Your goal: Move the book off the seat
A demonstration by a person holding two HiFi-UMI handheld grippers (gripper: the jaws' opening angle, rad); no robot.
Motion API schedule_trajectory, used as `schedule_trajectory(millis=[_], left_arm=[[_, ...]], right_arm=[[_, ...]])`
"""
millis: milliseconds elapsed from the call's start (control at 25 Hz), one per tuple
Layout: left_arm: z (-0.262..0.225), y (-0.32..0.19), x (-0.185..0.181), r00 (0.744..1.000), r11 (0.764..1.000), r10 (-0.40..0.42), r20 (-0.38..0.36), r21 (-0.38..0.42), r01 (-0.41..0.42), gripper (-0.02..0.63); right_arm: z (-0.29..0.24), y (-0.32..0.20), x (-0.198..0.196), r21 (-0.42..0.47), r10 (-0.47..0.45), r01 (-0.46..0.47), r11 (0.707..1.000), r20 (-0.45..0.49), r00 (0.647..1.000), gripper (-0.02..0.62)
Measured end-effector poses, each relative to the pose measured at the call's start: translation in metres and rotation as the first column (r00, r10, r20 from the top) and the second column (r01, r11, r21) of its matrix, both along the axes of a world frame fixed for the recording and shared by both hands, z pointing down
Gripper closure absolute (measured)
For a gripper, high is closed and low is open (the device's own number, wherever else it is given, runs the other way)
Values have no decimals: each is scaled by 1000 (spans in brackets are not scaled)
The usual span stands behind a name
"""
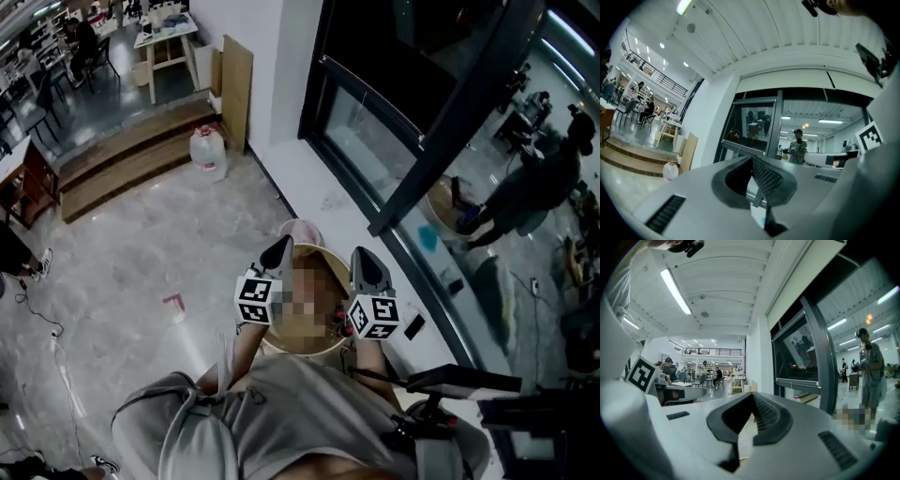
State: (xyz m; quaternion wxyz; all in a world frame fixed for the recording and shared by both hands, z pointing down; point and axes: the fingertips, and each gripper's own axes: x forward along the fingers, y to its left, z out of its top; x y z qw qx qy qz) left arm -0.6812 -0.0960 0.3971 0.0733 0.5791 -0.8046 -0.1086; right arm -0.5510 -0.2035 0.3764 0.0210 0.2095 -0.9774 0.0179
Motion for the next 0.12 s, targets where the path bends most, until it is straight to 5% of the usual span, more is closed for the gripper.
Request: schedule_trajectory(millis=[120], left_arm=[[19,18,3,999,1000,-3,-35,-21,3,594]], right_arm=[[16,22,4,-39,1,-1,999,-9,1000,581]])
